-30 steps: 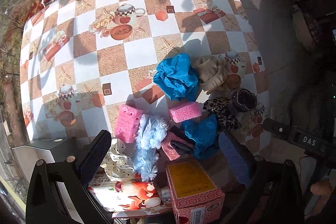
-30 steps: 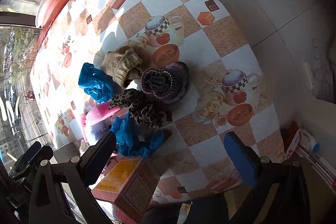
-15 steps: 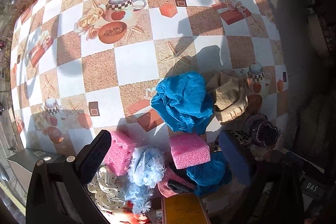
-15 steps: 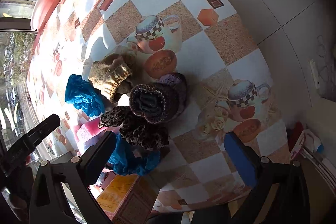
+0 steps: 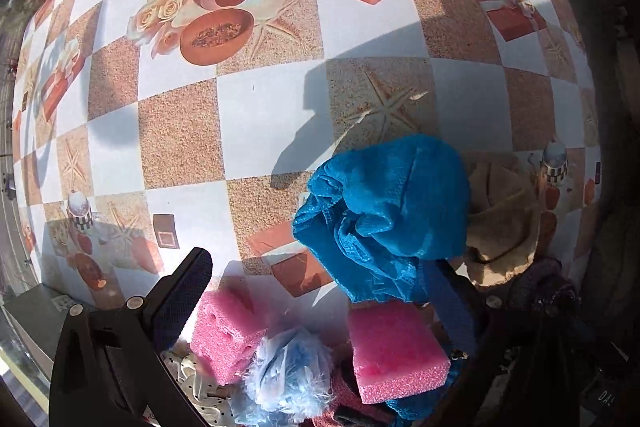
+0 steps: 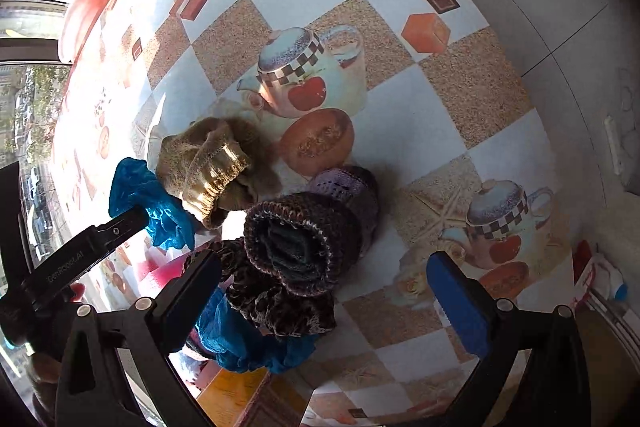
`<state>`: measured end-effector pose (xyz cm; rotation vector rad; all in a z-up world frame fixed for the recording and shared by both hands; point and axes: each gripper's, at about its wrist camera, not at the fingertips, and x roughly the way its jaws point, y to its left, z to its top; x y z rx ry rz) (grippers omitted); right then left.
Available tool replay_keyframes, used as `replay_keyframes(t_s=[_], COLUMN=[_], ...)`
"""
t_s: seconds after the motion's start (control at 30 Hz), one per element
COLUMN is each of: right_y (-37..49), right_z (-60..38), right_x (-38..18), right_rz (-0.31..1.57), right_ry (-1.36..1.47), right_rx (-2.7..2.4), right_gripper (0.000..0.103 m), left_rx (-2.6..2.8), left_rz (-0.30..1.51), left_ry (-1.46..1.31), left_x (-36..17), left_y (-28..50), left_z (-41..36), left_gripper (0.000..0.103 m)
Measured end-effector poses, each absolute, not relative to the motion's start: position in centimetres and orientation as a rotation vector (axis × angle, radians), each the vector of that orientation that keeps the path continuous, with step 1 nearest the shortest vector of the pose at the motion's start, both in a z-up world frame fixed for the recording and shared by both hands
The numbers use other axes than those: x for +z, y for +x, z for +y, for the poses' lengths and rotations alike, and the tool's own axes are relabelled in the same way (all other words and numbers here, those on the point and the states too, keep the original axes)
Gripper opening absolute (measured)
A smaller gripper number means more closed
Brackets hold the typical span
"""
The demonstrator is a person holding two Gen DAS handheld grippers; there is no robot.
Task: Organize soft objects
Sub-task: 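Grasp the blue bag with the left tool while the right tool grasps the striped knit hat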
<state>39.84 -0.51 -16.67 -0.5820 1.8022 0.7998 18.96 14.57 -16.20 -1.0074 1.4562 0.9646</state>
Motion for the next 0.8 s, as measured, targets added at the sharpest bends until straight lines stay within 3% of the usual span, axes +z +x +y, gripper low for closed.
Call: replay_keyframes(t_s=[0.13,0.4,0.8], right_y=[40.5,43.3,39.3], right_z=[-0.4,-1.2,0.1], right_x=[-18.3,-17.3,-19.8], right_rz=[1.772,1.748,1.698], right_ry=[-0.659,-0.579,-0.754], right_rx=[0.750,0.770,0.820], right_gripper=[0.103,0.103,0.103], left_rx=[1.042,0.962,0.915], left_rz=[1.490,1.362,1.415], left_ry=[-0.970,-0.981,-1.009], left_x=[-16.9,-14.0,-19.8], left_y=[16.7,16.6,19.3], left_z=[15.7,16.2,16.9], left_gripper=[0.102,0.102,0.102])
